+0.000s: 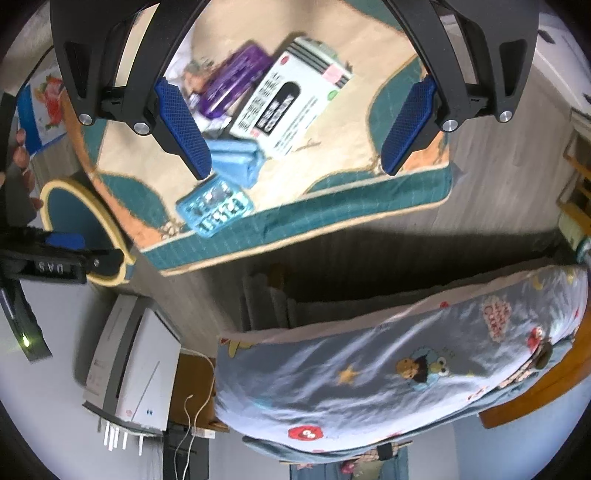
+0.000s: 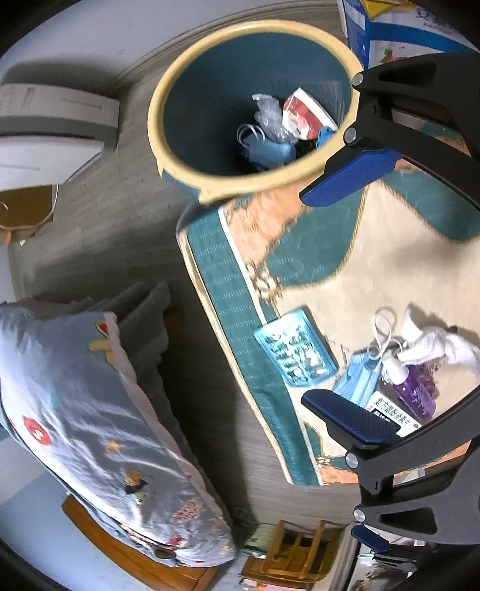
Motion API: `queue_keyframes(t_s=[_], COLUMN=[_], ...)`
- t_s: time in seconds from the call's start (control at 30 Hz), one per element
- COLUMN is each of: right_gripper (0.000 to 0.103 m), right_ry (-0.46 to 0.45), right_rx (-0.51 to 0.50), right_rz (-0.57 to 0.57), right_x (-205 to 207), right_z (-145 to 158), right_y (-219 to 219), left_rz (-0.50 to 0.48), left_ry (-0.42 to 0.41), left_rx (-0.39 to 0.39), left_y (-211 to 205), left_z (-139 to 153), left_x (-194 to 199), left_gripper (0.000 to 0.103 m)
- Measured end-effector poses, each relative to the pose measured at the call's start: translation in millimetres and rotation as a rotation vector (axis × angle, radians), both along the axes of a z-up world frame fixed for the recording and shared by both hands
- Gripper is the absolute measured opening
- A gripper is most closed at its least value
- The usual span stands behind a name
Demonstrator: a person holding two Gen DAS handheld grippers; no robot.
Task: Collect trash
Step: 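Move both tools back over the remaining trash on the cushion, then grasp the white-green COLTALIN box with the left tool while the right tool grasps a blue mask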
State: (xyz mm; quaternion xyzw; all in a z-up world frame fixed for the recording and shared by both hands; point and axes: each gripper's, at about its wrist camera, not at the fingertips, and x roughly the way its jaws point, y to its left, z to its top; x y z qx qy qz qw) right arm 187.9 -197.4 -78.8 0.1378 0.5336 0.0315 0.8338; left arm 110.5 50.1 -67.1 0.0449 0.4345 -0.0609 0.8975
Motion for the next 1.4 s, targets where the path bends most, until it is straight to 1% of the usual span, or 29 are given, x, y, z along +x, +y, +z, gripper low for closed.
queue_keyframes(t_s=[0.17, 0.33, 0.47, 0.6, 0.87, 1.07, 1.1, 1.17, 1.23, 1.3, 1.4], right_gripper=[0.097, 0.097, 0.097, 0.097, 0.097, 0.097, 0.097, 0.097, 0.097, 0.097, 0.097], right_ry=[0.019, 0.044, 0.064, 0.072, 0.08, 0.109, 0.111, 0.111, 0.112, 0.111, 0.11], right_rx=[-0.01, -0.037, -0.049, -0.067, -0.118, -0.123, -0.124, -0.12, -0.114, -0.11, -0.124], right_rz=[0.024, 0.028, 0.027, 0.049, 0.088, 0.095, 0.101, 0.118, 0.152, 0.193, 0.286], right_x=[5, 8, 12, 14, 24, 33, 34, 35, 35, 33, 28], right_z=[-10, -22, -30, -35, -44, -56, -57, -59, -61, -63, -68], right_y=[18, 24, 28, 33, 32, 29, 31, 36, 44, 53, 73], left_rz=[-0.031, -0.077, -0.108, -0.12, -0.135, -0.14, -0.146, -0.166, -0.173, -0.154, -0.087], left_ry=[0.047, 0.127, 0.178, 0.224, 0.316, 0.354, 0.361, 0.378, 0.379, 0.383, 0.395], left_rx=[0.028, 0.102, 0.095, 0.114, 0.125, 0.088, 0.083, 0.081, 0.087, 0.079, 0.045], left_y=[7, 6, 4, -1, -9, -9, -9, -9, -8, -2, 14], left_z=[-22, -54, -70, -86, -117, -125, -126, -129, -128, -127, -125], left_x=[-5, -5, -3, 3, 19, 31, 32, 33, 34, 34, 38], left_gripper=[0.093, 0.093, 0.093, 0.093, 0.093, 0.093, 0.092, 0.086, 0.085, 0.085, 0.082])
